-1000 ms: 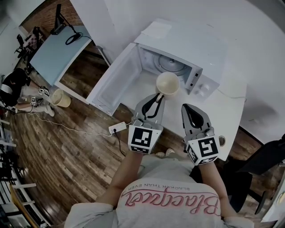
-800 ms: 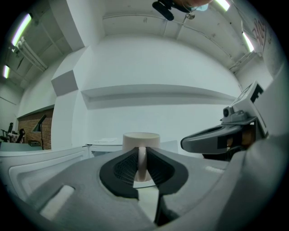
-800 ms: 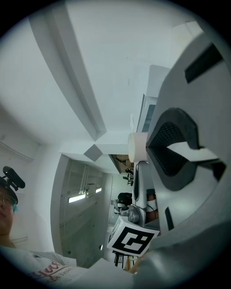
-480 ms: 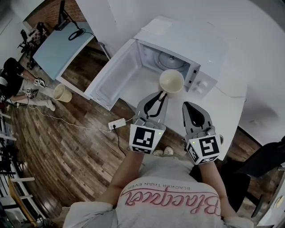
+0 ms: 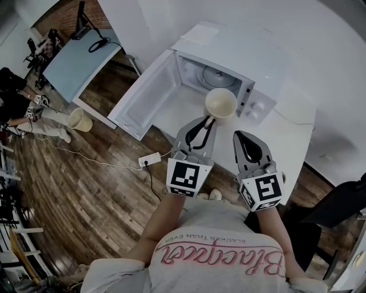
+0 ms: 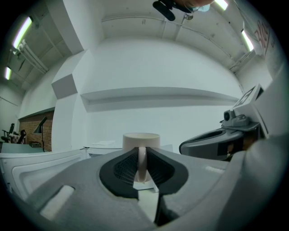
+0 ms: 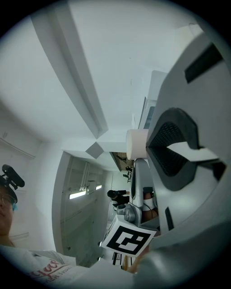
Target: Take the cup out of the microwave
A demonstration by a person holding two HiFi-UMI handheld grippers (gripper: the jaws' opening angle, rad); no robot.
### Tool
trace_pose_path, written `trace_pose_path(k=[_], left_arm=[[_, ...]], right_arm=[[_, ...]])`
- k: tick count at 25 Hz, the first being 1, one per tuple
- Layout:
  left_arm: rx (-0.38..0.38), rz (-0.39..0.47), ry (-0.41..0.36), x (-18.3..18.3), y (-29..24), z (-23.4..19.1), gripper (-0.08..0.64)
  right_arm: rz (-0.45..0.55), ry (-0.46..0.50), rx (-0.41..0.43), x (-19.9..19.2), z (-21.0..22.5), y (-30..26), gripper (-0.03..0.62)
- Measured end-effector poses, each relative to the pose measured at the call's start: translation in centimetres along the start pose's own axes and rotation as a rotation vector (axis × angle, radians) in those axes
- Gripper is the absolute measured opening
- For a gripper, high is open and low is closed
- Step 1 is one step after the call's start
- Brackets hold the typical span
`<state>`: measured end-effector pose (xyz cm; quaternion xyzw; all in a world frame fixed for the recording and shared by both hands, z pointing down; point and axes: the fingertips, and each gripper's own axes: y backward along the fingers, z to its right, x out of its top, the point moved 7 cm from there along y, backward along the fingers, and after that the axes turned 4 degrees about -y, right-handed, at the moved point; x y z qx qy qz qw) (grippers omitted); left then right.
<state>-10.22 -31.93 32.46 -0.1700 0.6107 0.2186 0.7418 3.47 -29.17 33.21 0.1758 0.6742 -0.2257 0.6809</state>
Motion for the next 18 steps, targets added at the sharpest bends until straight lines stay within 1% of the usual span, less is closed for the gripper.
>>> trace_pose_path(k=[8,12,18], left_arm=[[-0.014,0.003,0.009,-0.13,-0.1,0.53,0.049],[-0.028,0.004,0.023,-0.31,-0.23,0.76,0.049],[-0.029,0.003,0.015,-0.11,-0.32,0.99,0.049]], right_arm=[[-0.003,0.015,0.004,-0.23,-0.04,0.59,0.008],[0.004,-0.002,-0.011,-0.25,0.3,0.83,0.008],[-0.01,0.016,-0.01,-0.3,0.42,0.85,0.008]])
